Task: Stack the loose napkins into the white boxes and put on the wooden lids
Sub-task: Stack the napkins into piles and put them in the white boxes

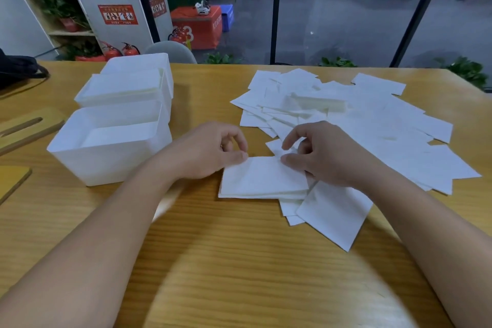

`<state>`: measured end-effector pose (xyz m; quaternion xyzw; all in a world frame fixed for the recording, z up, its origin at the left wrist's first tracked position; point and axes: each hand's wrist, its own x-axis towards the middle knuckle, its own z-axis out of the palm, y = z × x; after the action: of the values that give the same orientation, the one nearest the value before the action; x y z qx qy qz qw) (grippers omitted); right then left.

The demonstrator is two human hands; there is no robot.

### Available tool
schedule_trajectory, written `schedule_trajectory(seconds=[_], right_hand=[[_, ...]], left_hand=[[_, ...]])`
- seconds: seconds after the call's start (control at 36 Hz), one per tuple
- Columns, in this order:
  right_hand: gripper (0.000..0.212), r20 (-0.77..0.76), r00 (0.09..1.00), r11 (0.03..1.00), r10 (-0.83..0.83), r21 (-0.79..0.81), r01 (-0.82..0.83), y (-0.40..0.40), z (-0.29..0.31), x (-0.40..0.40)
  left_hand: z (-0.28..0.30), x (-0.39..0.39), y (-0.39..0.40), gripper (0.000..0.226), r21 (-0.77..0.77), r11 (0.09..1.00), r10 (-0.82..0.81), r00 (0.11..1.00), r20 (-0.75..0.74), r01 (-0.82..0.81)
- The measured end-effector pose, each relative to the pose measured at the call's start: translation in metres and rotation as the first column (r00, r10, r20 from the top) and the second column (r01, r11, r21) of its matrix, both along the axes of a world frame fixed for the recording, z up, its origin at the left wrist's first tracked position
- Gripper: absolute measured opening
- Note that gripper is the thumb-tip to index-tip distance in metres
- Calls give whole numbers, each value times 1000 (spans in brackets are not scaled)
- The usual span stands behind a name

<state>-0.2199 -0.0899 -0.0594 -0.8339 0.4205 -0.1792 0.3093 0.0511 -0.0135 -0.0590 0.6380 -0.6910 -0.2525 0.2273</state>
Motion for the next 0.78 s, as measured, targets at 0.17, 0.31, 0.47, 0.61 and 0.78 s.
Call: schedule_trajectory(seconds=[0.17,0.31,0.47,0.61,0.78], right_hand=[[13,-50,999,997,20,-76,-23,1,-5,2],[15,-43,999,984,-14,-176,6,0,-6,5],[48,-211,977,927,-38,-372,-44,-6,-17,16],[82,-356,932,918,-65,-387,-84,-6,-26,25],[91,-381,922,899,-65,-424,-112,-7,-28,26]], left_hand=[[1,2,0,5,9,1000,-10,1000,18,10],[0,4,-1,10,2,1000,-7,998,65,7],[-2,5,-1,22,-91,995,45,995,90,-36],[-5,0,-1,19,-83,996,40,997,69,-34],[-9,-3,-2,16,-74,997,31,999,15,-30]])
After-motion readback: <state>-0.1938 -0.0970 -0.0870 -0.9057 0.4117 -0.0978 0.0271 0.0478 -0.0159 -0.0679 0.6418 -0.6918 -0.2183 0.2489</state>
